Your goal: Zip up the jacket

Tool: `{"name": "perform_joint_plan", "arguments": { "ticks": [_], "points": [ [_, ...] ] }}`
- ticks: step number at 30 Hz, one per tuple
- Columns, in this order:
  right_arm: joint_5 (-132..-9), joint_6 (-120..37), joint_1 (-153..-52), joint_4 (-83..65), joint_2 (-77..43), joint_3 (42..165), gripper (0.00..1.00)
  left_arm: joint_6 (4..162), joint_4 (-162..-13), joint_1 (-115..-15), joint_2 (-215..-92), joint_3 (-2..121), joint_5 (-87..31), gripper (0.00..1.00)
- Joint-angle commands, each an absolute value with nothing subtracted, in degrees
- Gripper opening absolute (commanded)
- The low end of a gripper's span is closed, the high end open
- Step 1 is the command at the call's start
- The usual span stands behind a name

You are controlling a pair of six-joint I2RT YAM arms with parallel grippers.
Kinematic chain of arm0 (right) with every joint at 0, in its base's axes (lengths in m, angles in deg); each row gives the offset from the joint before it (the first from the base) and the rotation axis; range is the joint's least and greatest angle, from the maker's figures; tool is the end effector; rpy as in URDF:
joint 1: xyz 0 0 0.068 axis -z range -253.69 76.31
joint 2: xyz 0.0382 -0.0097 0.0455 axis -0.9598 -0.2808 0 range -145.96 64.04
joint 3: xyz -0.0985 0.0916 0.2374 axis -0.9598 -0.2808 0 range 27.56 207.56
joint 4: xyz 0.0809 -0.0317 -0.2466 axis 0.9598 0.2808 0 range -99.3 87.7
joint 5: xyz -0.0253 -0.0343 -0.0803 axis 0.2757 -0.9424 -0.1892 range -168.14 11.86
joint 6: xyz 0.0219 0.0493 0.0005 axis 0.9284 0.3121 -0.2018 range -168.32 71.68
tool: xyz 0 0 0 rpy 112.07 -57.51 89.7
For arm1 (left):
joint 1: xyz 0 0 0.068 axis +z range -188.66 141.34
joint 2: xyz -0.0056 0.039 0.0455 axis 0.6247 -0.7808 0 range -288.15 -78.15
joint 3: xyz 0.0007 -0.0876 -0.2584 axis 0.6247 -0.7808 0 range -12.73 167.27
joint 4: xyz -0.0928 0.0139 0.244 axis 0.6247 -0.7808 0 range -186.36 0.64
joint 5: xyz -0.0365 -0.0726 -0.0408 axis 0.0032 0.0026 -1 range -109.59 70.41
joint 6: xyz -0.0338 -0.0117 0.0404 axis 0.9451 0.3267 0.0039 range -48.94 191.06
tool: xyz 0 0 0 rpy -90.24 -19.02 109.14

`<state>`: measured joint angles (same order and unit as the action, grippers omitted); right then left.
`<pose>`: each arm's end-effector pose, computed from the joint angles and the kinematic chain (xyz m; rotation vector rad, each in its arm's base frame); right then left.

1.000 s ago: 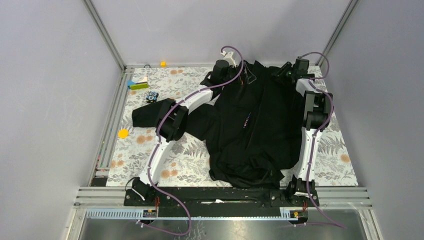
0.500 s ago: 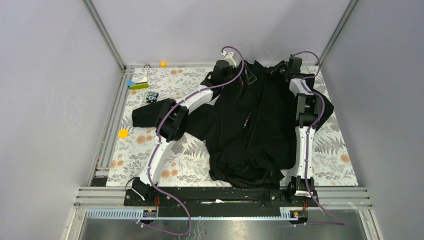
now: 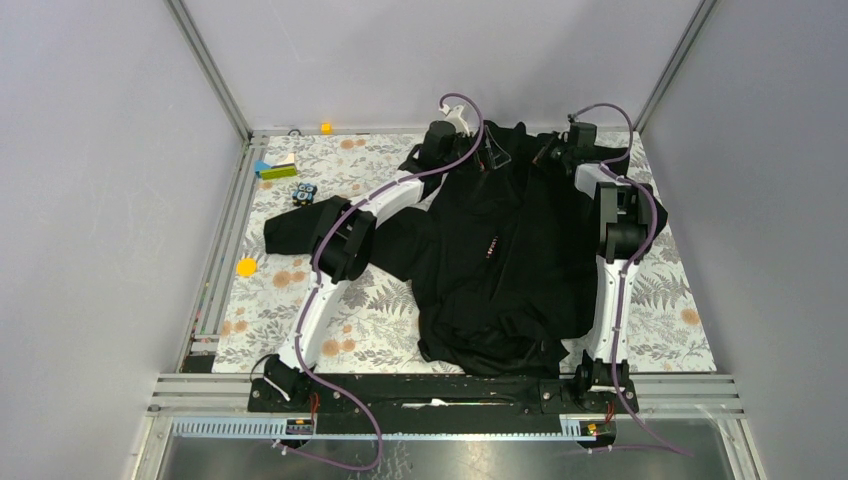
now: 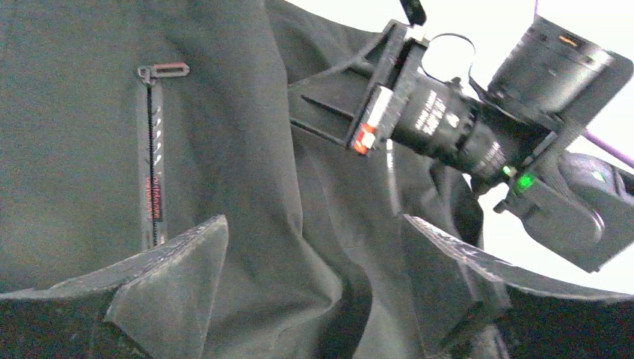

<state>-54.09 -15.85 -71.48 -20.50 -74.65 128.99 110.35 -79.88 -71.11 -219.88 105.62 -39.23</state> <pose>0.5455 -0.0066 0.1404 0.3505 2.0361 0.7547 0.4834 -0.3214 0.2091 0.1473 1.9632 -1.1681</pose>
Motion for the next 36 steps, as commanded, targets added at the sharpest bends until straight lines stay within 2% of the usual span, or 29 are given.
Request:
{"name": "perform_joint_plan", "arguments": {
  "ticks": [1, 5, 12, 15, 17, 19, 23, 31, 36],
  "points": [
    [-58.19, -27.49, -75.84, -26.08, -61.04, 120.77, 0.00, 115.21, -74.71, -69.88, -221.06, 109.96, -45.40, 0.83],
    [-57.39, -27.81, -76.43, -29.70, -57.62, 116.01, 0.00, 117.00, -70.62, -69.65, -220.13, 107.87, -46.86, 0.82],
    [-52.46, -25.85, -78.25, -29.58, -53.48, 118.25, 0.00, 112.05, -64.51, -68.54, -212.18, 98.77, -46.55, 0.80],
    [-48.58, -25.88, -79.93, -32.92, -52.05, 116.60, 0.00, 111.50, -63.50, -67.98, -211.07, 97.78, -48.18, 0.73],
    [-48.19, -29.14, -81.49, -35.81, -50.20, 112.98, 0.00, 116.06, -60.14, -66.59, -210.33, 94.97, -48.62, 0.63],
    [-48.05, -31.22, -82.15, -38.62, -49.74, 110.42, 0.00, 122.65, -54.25, -64.62, -209.48, 91.42, -49.54, 0.58],
    [-44.35, -32.97, -82.80, -41.60, -51.03, 109.32, 0.00, 130.06, -49.54, -62.67, -209.26, 88.89, -50.71, 0.65],
    [-45.01, -37.26, -85.52, -43.54, -51.59, 108.05, 0.00, 138.68, -48.90, -62.21, -210.08, 86.90, -48.42, 0.65],
    [-46.12, -39.98, -86.79, -41.98, -51.16, 108.06, 0.00, 137.43, -57.47, -62.57, -209.30, 88.34, -43.95, 0.57]
  ]
}}
